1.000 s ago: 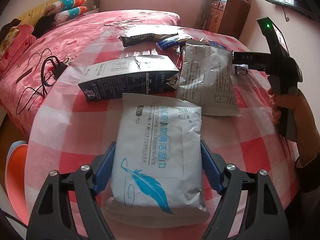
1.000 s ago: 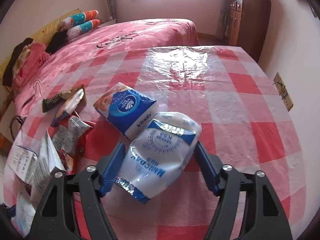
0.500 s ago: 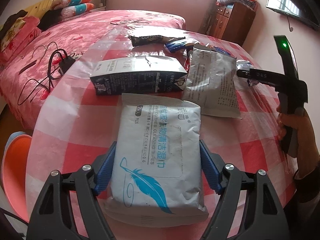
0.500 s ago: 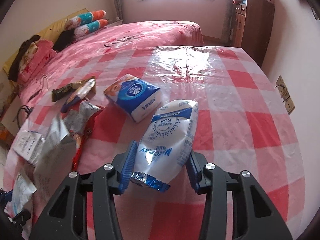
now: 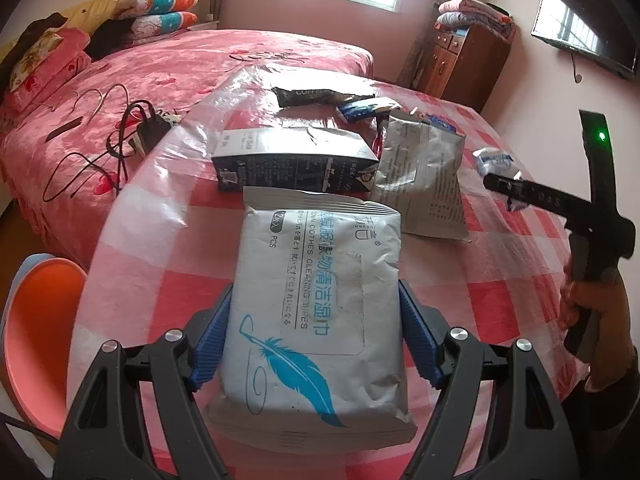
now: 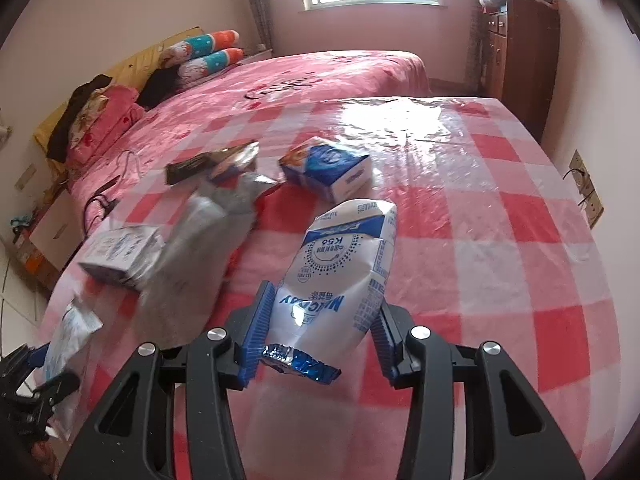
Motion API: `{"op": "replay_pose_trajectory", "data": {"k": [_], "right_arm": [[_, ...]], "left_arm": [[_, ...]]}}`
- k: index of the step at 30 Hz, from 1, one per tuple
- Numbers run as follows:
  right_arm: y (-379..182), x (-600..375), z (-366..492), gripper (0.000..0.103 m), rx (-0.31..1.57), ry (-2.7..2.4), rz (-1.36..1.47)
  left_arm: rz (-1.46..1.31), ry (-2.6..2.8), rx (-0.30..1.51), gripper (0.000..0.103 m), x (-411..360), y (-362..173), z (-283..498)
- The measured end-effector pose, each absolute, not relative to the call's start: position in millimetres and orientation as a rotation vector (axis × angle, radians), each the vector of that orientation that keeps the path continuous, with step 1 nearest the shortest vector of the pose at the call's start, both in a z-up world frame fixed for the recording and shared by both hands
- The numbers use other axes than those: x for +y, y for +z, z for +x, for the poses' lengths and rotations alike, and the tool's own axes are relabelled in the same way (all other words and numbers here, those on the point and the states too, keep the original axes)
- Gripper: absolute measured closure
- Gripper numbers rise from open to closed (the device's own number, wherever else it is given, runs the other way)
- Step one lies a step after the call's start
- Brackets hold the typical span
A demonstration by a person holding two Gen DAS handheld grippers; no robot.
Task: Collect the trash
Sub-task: 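Grasp the white MAGICDAY bag with the right tool, then drop the wipes pack into the bucket with the left tool while the right tool drops the MAGICDAY bag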
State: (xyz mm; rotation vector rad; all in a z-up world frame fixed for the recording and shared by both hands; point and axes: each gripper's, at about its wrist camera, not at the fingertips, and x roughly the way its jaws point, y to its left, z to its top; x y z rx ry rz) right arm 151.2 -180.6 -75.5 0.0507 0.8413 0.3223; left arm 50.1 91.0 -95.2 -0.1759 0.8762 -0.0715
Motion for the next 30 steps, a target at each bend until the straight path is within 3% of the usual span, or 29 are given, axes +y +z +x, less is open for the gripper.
{"op": "replay_pose_trajectory", "data": {"k": [17, 30], "right_arm": [[-27, -97, 89, 0.056, 0.815, 0.593, 0.014], [-6, 45, 50, 0.056, 0.805, 0.892, -0.15]], "left_arm": [[-0.231, -0.035, 0.785, 0.026, 124, -77, 15], [-0.339, 0.183, 0.713, 0.026, 225, -68, -29]]}}
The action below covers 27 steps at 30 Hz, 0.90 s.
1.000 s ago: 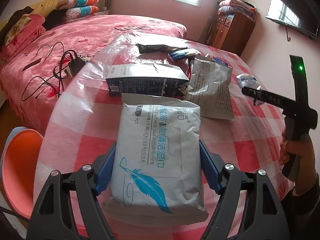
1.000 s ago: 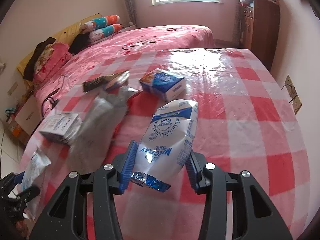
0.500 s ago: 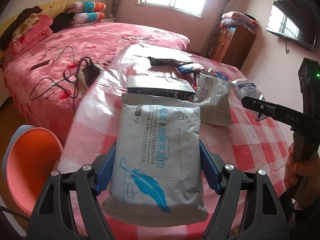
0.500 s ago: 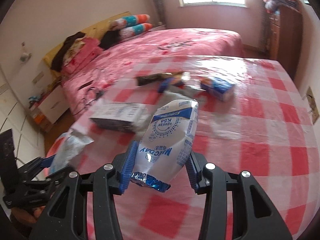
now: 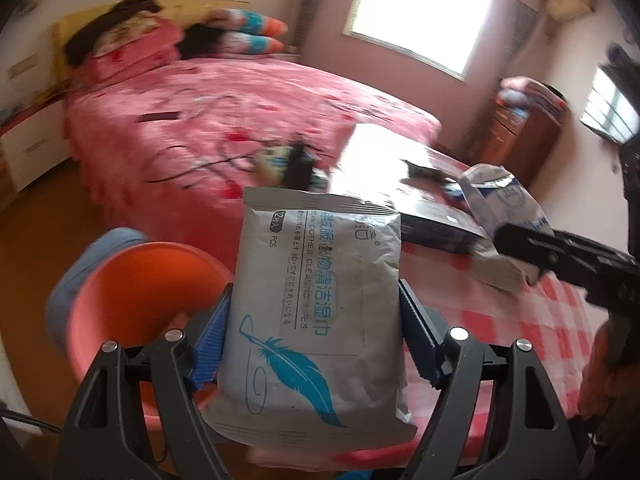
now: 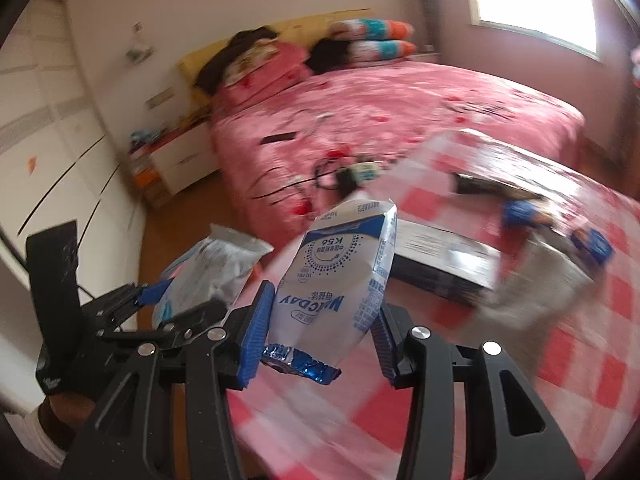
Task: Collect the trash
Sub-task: 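Drop the wipes pack into the bucket with the left tool while the right tool drops the MAGICDAY bag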
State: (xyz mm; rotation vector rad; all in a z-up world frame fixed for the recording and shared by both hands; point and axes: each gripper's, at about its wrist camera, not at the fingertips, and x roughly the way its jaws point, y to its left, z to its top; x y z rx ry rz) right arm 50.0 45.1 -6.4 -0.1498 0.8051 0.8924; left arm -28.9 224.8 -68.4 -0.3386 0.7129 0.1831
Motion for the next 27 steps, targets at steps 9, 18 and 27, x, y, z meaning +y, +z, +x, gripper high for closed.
{"op": "replay_pose_trajectory", "data": {"k": [9, 18, 27], "right_arm": [[-33, 146, 19, 0.056, 0.841, 1.084, -0.28], [-65, 204, 7, 0.018, 0.85, 1.104, -0.334], [-57, 157, 16, 0.012, 0.817, 1.018, -0.23]], "left_arm": [[-0.482, 0.393, 0.693, 0.026, 316, -89, -67], [-0.55, 0.465, 0.727, 0.024, 353, -121, -73], [-0.495, 0.531, 0.745, 0.022, 351, -131, -79]]}}
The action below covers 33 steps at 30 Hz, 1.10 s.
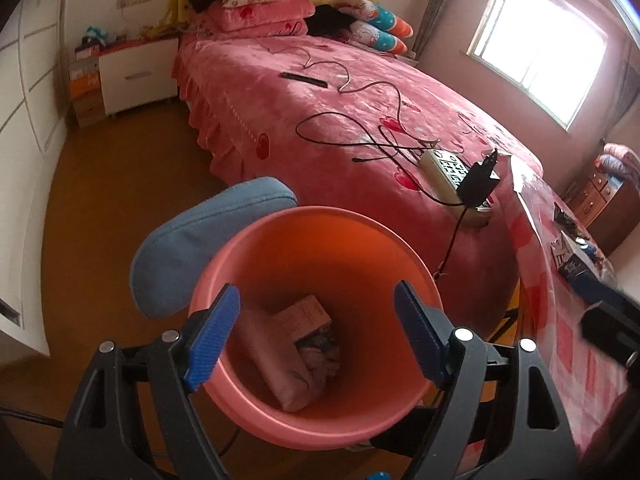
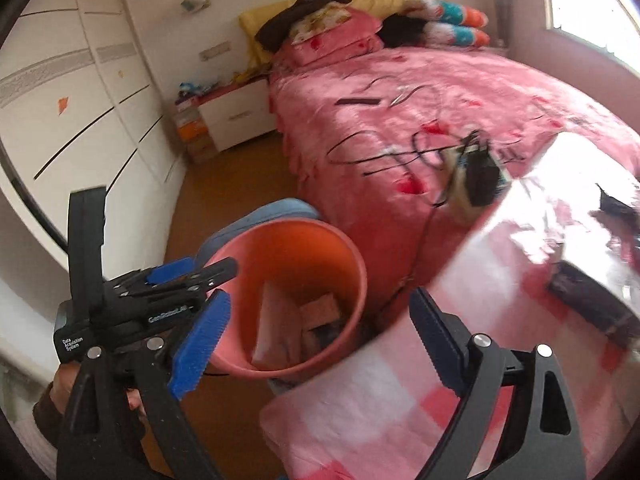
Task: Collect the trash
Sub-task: 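Drop the wipes pack into the bucket with the left tool while the right tool drops the MAGICDAY bag, then move both tools back over the table toward the grey paper bag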
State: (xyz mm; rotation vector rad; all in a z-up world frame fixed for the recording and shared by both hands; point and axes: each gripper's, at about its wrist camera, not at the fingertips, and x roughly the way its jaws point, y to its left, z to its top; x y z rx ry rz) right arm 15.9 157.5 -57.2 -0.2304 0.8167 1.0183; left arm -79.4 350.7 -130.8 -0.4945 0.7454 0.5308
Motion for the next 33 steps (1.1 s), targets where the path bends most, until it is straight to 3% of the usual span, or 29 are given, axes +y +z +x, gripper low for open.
{"op": "replay_pose_trajectory", "data": {"k": [33], "right_arm": [[-60, 6, 40, 0.011, 0.755, 0.807, -0.055]], "left_arm": [[-0.297, 0.333, 0.76, 0.022, 240, -70, -38]]}}
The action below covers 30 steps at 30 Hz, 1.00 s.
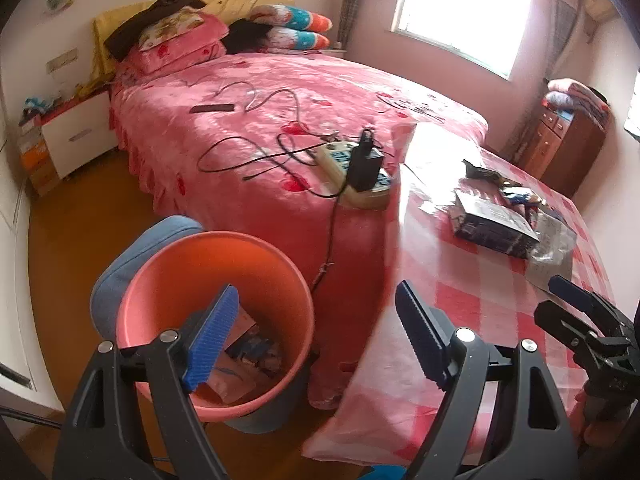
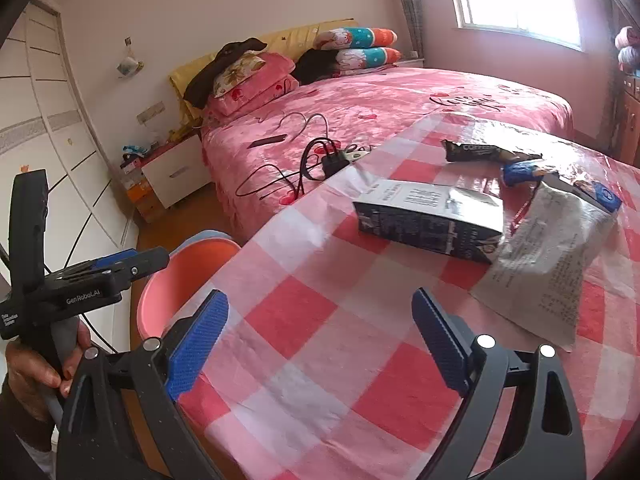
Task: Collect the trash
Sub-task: 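Move both tools back over the table toward the grey paper bag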
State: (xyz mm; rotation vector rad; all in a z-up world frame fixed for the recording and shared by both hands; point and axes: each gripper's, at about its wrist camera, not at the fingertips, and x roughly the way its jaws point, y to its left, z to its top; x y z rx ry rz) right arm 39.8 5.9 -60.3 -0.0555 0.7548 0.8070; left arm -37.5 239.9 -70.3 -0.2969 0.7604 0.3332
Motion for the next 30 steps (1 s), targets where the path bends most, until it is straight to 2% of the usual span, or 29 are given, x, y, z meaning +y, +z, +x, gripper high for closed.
{"op": "replay_pose_trajectory", "data": {"k": [30], "right_arm": [[-45, -94, 92, 0.011, 0.761, 0.644, 0.1]], "left_arm": [[-0.158, 0.162, 0.795, 0.022, 143, -57, 20]]}}
